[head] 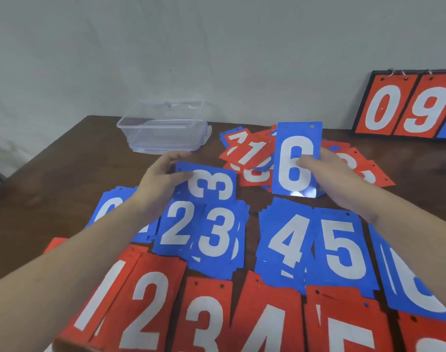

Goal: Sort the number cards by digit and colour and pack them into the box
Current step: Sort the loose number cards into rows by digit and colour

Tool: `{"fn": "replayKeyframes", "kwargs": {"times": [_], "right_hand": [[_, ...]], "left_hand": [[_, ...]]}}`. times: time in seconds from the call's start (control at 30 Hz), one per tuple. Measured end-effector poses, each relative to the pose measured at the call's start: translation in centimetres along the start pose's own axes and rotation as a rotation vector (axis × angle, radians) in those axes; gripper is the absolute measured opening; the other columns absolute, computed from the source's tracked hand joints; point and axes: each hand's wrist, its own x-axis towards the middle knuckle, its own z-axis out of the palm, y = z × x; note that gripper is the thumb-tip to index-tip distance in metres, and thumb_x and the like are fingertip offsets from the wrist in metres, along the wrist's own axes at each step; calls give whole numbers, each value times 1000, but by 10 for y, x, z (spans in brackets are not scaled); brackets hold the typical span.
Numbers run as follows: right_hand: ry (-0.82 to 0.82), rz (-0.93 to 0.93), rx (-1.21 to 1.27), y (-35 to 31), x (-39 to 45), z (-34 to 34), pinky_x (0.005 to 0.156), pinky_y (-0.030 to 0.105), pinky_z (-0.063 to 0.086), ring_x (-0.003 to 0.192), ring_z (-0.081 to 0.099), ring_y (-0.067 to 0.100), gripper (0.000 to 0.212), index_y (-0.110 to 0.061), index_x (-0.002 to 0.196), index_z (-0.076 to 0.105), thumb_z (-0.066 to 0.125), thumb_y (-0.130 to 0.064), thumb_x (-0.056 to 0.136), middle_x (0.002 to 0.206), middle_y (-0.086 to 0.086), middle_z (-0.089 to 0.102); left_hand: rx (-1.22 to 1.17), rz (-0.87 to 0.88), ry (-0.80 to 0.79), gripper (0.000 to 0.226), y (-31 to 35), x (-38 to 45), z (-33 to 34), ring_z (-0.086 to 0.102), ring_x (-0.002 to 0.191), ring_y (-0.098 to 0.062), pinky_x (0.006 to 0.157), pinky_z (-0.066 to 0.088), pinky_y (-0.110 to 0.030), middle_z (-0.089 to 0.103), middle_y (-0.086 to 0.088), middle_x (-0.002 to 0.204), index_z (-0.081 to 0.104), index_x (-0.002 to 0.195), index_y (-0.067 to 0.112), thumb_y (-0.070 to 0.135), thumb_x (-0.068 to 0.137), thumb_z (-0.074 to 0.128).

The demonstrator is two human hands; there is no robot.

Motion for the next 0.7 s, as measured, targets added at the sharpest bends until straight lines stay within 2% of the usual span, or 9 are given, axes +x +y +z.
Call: {"fn": "replayKeyframes", "kwargs": {"times": [0.1,0.2,0.3,0.4,0.43,0.53,0.6,0.7], "right_hand": [[-77,34,-32,1,-14,9,84,47,61,88,76,22,24,-26,121,63,65,-27,97,103,-3,78],[-103,63,-33,4,-26,19,84,53,61,90,76,25,34,-32,125,61,72,-31,93,109,-3,76],[-94,72,-32,7,-38,29,84,56,60,91,76,26,38,-36,125,57,74,-32,91,114,-3,75],[-100,94,-32,9,-50,38,83,57,60,91,76,25,39,-36,127,56,73,-32,92,113,-4,74],[-104,97,-43,9,-54,41,83,56,60,90,77,24,38,-36,127,56,72,-32,93,113,-5,75],[-102,97,-41,8,-65,48,83,54,61,88,77,22,34,-34,124,58,71,-29,94,112,-4,75],[-97,101,-24,6,-71,51,83,52,61,87,77,22,31,-32,123,59,70,-27,94,108,-4,76],[-105,117,-19,5,-78,52,82,48,61,88,77,23,25,-31,123,61,65,-27,98,106,-4,77]], "left_hand": [[-121,9,26,26,1,-18,-15,72,88,-25,76,60,-35,72,-3,97,69,104,19,-3,90,66],[-222,-38,65,5,-2,-31,-32,71,90,-26,78,60,-35,74,-8,99,71,92,16,13,88,69],[-257,-68,56,24,-10,-43,-46,68,101,-24,87,54,-38,70,-7,115,67,109,18,32,90,67],[-183,-127,74,44,-16,-58,-49,66,92,-20,66,52,-31,69,-3,119,64,126,20,44,90,69],[-140,-137,82,44,-16,-62,-47,67,86,-19,59,51,-30,70,-2,116,65,128,22,44,90,70],[-6,-83,74,17,-11,-69,-35,58,61,-16,40,41,-25,74,2,90,72,112,31,33,96,65],[65,-31,63,13,-5,-71,-27,57,60,-17,39,41,-24,74,2,86,74,106,30,29,97,65],[157,-5,2,14,0,-67,-17,67,68,-16,42,48,-24,76,-1,91,74,107,24,21,98,65]]}}
